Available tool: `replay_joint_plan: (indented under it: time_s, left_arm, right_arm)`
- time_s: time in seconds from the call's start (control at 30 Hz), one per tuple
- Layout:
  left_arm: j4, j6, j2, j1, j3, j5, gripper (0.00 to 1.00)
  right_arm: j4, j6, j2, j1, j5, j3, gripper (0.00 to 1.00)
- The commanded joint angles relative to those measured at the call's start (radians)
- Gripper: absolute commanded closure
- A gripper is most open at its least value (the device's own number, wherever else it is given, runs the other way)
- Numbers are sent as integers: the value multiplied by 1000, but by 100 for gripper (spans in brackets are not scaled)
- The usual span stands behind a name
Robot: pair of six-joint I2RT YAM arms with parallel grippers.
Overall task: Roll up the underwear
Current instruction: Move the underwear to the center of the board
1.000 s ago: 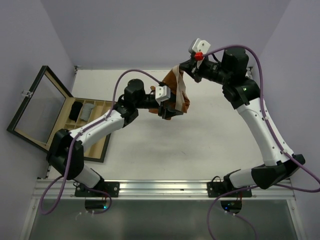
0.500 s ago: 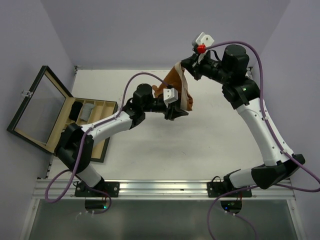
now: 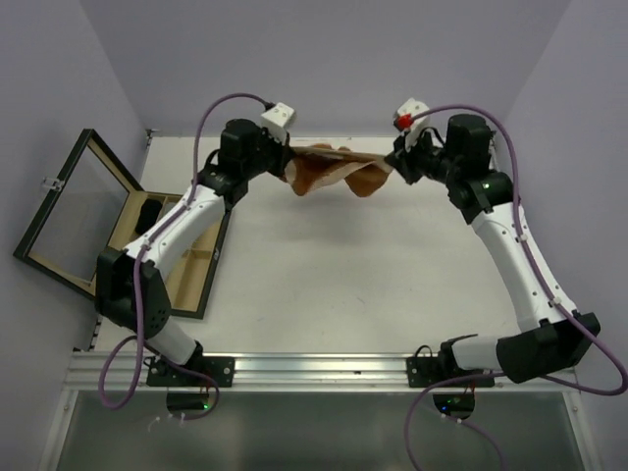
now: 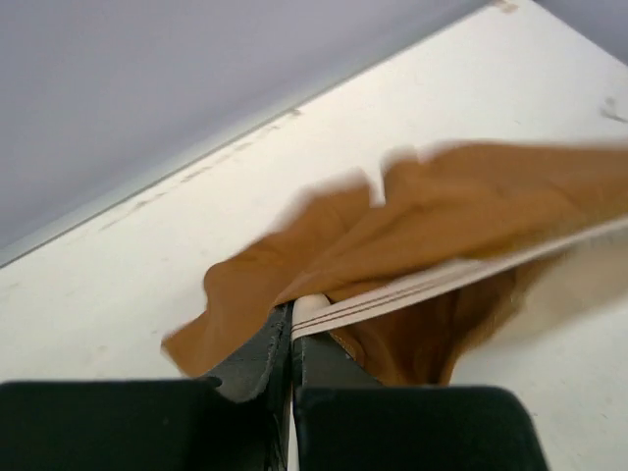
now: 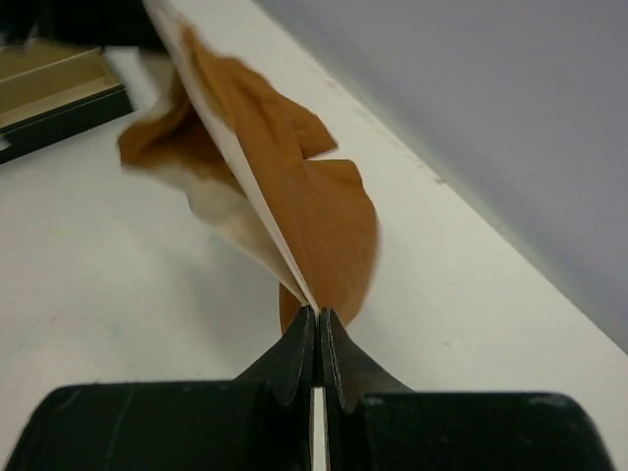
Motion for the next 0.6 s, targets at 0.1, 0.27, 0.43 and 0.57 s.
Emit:
replay_joint_plan:
  time_s: [0.1,0.27,0.43,0.57]
  left_arm:
    - [66,7,-61,18,72,-694,100]
    - [338,372,-9,-149,-30,-946,100]
    - [311,465,-10,-198,-75,-986,100]
    - [91,488,-85,-186,-118,-744,100]
  right_arm:
    - [-192,-102,-102,75,-314,-189,100]
    - [-202,-84,-101,69,-285,-151,100]
    - [-186,-114,-104,38,-136,-169,100]
    - [-169,-160,-104,-75,-115,-184,100]
